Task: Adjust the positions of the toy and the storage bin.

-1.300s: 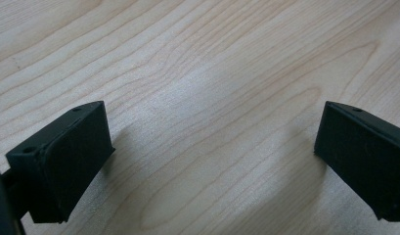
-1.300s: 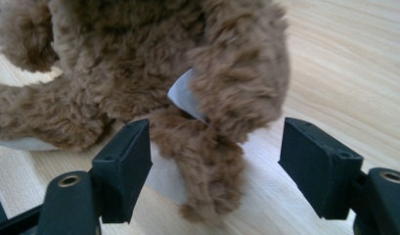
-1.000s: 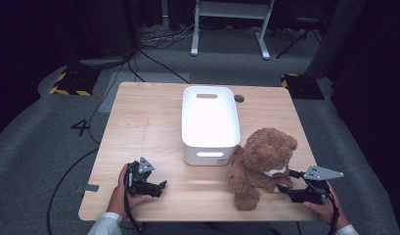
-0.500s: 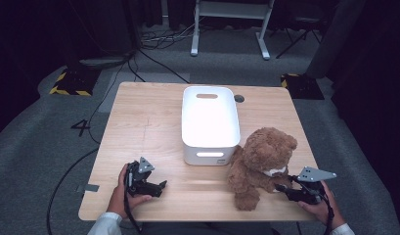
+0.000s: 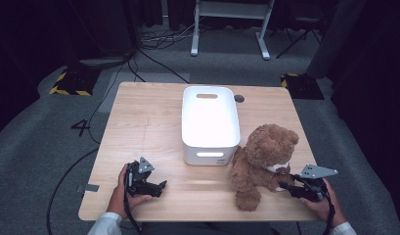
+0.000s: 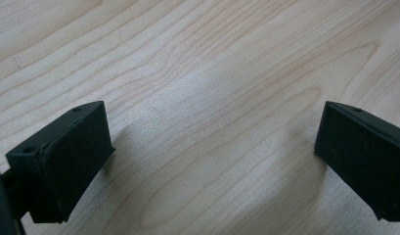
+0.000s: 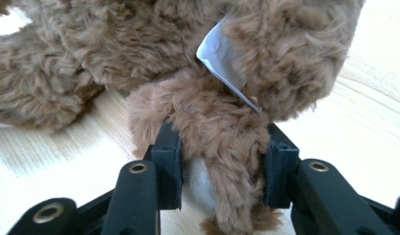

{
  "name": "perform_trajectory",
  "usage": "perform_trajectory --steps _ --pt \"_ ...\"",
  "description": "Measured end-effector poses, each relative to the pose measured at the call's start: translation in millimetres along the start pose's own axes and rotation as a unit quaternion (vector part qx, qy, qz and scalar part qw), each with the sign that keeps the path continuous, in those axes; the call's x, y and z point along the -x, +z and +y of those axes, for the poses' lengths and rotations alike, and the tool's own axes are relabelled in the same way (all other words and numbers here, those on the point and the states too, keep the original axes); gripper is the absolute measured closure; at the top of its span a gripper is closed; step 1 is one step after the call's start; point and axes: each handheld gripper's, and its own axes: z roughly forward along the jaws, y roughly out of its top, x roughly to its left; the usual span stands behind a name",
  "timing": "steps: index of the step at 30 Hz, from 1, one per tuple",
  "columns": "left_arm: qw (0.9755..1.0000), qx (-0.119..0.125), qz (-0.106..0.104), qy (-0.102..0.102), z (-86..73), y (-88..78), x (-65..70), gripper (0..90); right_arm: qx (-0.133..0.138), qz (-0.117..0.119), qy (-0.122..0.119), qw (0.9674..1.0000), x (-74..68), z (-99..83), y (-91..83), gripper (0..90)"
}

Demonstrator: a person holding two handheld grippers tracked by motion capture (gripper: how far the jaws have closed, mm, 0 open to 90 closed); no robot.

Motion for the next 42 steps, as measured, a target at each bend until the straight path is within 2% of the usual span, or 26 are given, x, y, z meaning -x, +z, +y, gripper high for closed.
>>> perform_trajectory --steps 14,29,42 --pt "1.0 0.001 0.001 -0.001 0.1 0.2 0.5 0.6 0.001 -0.003 -0.015 0.9999 -1.6 0.0 0.8 57.5" --pt "1.0 0.001 0.001 -0.001 0.1 0.3 0.5 0.5 0.007 -0.002 -0.033 0.9994 -4.7 -0.3 1.2 38.5" --pt "1.0 0.001 0.001 -0.002 0.1 0.2 0.6 0.6 0.009 -0.012 -0.027 0.9995 -5.4 1.0 -5.7 26.5"
